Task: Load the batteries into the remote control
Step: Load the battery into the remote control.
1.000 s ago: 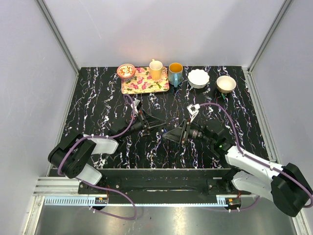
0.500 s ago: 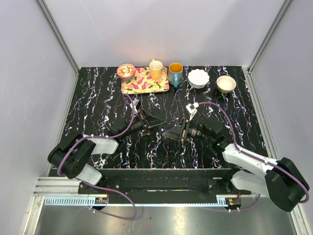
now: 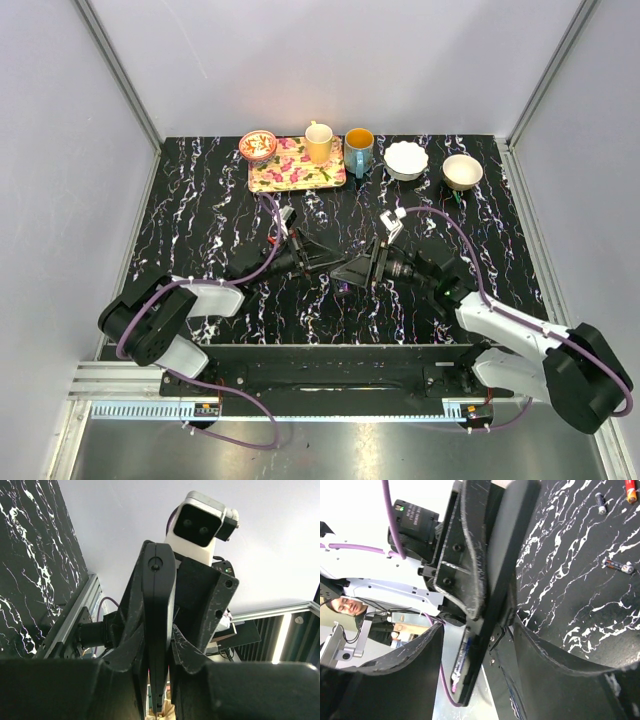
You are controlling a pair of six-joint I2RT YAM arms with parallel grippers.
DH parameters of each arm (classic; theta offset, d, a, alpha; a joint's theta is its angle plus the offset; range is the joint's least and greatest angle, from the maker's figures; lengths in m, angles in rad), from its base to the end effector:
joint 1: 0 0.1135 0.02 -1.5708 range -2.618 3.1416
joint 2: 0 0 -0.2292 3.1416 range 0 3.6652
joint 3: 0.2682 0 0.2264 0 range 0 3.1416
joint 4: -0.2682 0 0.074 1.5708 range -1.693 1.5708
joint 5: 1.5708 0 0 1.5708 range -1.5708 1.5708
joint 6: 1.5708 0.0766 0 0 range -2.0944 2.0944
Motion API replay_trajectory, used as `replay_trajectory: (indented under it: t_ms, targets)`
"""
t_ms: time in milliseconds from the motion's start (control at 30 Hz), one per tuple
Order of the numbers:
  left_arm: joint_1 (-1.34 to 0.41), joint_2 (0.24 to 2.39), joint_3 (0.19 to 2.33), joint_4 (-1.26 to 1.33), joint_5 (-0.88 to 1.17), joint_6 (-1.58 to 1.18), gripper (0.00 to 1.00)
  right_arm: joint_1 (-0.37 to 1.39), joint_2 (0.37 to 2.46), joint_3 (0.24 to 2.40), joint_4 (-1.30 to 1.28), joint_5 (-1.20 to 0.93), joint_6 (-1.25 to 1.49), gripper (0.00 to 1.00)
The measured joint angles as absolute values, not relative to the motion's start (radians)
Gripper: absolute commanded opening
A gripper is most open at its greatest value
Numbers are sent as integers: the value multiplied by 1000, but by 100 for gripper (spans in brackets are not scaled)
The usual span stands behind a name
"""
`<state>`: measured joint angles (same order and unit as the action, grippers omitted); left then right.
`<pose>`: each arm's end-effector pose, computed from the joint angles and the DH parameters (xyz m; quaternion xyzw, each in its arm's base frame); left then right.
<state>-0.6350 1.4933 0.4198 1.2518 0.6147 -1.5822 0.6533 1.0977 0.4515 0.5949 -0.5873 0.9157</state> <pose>0.2101 -0.2097 0.2030 -0.0722 0.6499 -0.7411 0.1524 0.1835 0.1939 0.2269 -0.1068 0.7141 0.6143 0.3183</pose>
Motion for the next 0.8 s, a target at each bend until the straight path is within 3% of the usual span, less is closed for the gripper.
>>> replay_trajectory:
  t_ms: [200, 333, 633, 700, 800]
  targets:
    - [-635, 1493, 420, 1254, 619, -1575, 0, 653, 1068, 487, 565, -597, 929, 49]
    - [-634, 1487, 420, 1262, 627, -1565, 0, 649, 1081, 503, 528, -630, 933, 47]
    - [-634, 1467, 419, 1255, 633, -1535, 0, 648, 1158, 539, 503, -736, 941, 28]
    - [-634, 1467, 419, 1256, 634, -1533, 0, 648, 1161, 544, 500, -747, 941, 29]
    - [-634, 1466, 419, 1255, 636, -1524, 0, 648, 1168, 546, 497, -752, 944, 52]
